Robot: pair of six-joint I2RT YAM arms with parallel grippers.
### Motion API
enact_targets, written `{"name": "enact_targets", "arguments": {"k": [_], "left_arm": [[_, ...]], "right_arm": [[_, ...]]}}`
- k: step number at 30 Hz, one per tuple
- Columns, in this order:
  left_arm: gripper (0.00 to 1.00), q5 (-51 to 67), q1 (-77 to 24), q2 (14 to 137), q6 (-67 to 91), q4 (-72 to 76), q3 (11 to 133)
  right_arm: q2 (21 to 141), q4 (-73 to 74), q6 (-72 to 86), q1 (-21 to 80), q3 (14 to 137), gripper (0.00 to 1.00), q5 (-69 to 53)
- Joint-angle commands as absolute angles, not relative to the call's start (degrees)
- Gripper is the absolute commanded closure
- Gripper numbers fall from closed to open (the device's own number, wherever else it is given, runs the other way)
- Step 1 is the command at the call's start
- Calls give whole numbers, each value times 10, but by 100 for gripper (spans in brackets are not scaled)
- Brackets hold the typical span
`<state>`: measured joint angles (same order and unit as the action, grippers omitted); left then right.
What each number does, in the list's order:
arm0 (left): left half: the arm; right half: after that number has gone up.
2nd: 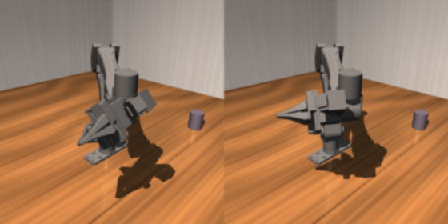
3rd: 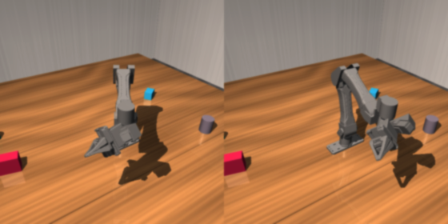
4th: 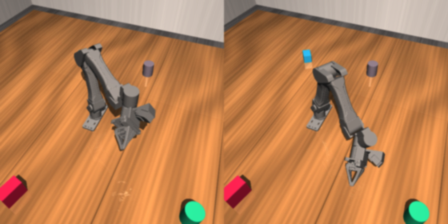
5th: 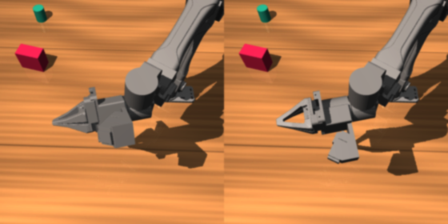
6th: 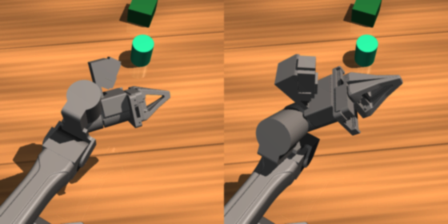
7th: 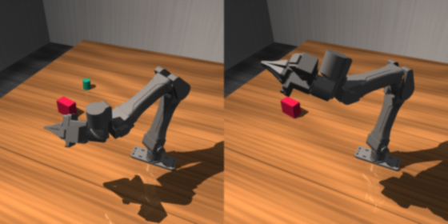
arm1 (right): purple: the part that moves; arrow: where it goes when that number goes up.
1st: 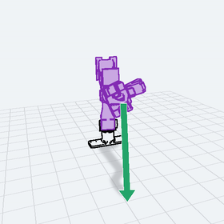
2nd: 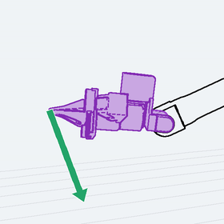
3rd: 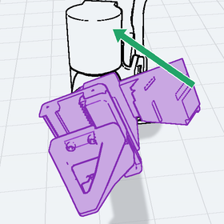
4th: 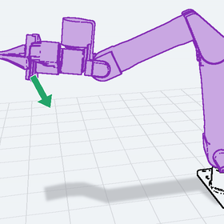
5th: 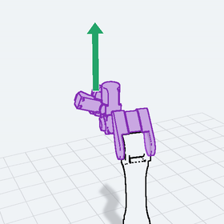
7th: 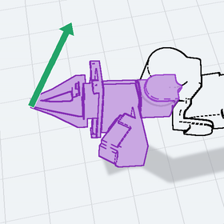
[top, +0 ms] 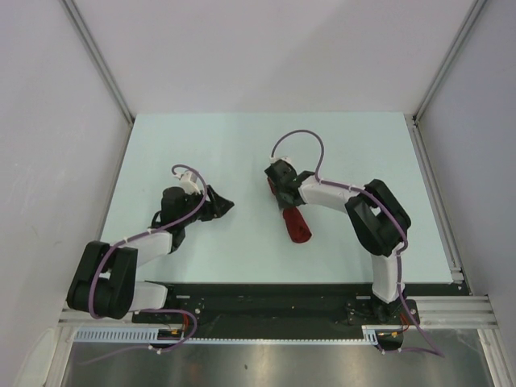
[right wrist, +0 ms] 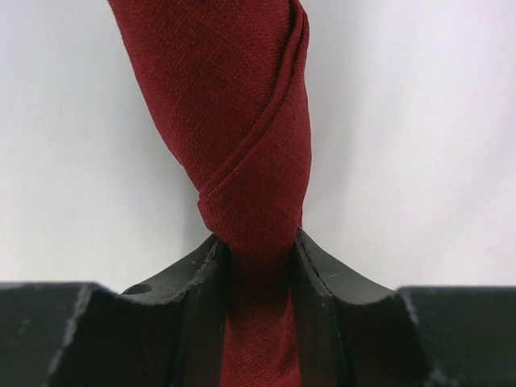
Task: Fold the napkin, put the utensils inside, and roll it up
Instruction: Roll the napkin with the utensil
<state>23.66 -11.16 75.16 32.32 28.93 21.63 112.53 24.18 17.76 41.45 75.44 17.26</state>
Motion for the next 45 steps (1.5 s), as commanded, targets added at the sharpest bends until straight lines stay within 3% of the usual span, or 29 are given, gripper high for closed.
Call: {"name": "enact_targets", "arguments": {"k": [1, 12, 21, 26, 35, 40, 45], "left_arm": [[29, 229, -109, 732, 307, 291, 213], [28, 227, -109, 718, 304, 283, 213], [26, 215, -109, 705, 308, 261, 223], [21, 195, -109, 682, 323, 230, 229], [19, 137, -109, 598, 335, 95, 271], [16, 113, -86, 507, 329, 4, 322], [15, 181, -15, 470, 302, -99, 389]], "right_arm": [[1186, 250, 182, 365, 810, 62, 280], [1256, 238, 185, 320, 919, 59, 239], [1192, 166, 190, 321, 875, 37, 102], [1129, 153, 179, 321, 847, 29, 82], [976, 133, 156, 316, 774, 22, 69], [887, 81, 167, 278, 673, 21, 27], [767, 25, 186, 222, 556, 21, -32]]}}
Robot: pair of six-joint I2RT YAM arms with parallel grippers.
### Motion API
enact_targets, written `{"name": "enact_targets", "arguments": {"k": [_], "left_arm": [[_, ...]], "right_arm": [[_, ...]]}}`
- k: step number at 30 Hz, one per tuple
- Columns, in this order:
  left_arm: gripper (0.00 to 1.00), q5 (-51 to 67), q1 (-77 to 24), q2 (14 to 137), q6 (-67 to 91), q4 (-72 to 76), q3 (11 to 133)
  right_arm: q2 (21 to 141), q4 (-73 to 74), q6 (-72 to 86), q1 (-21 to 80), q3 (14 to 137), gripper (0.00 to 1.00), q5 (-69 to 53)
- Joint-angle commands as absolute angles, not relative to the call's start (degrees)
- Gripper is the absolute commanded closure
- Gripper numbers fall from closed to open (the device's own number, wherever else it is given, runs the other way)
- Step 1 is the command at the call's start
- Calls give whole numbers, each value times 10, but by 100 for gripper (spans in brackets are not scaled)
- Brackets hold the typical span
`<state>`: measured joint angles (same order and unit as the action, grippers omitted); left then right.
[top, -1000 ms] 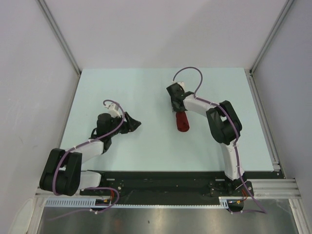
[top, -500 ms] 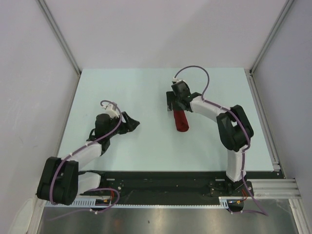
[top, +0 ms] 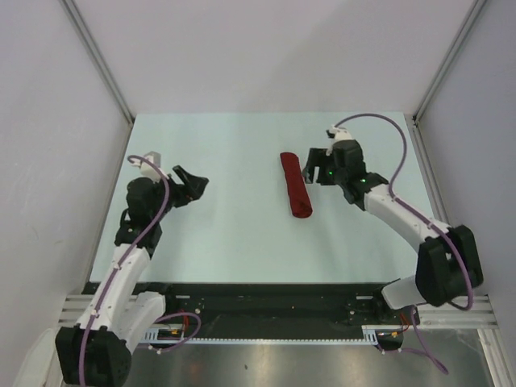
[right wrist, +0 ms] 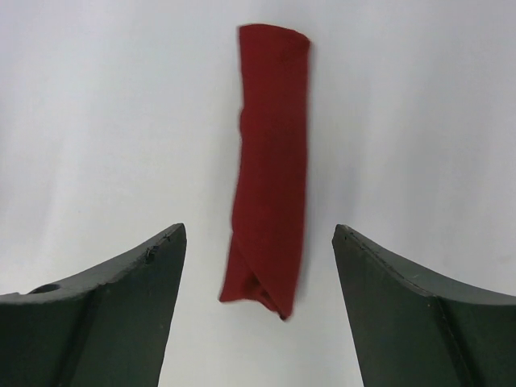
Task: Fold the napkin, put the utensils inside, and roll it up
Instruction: Roll the napkin with the utensil
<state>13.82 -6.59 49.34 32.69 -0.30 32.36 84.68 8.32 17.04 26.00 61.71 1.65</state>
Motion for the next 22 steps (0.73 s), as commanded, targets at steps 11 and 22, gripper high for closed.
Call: {"name": "enact_targets", "arguments": {"k": [11, 22], "left_arm": [[0, 210, 14, 428, 144, -212, 463], [0, 192, 14, 415, 136, -200, 452]], "right_arm": [[521, 6, 155, 205, 391, 21, 54], [512, -2, 116, 204, 382, 20, 63]]}}
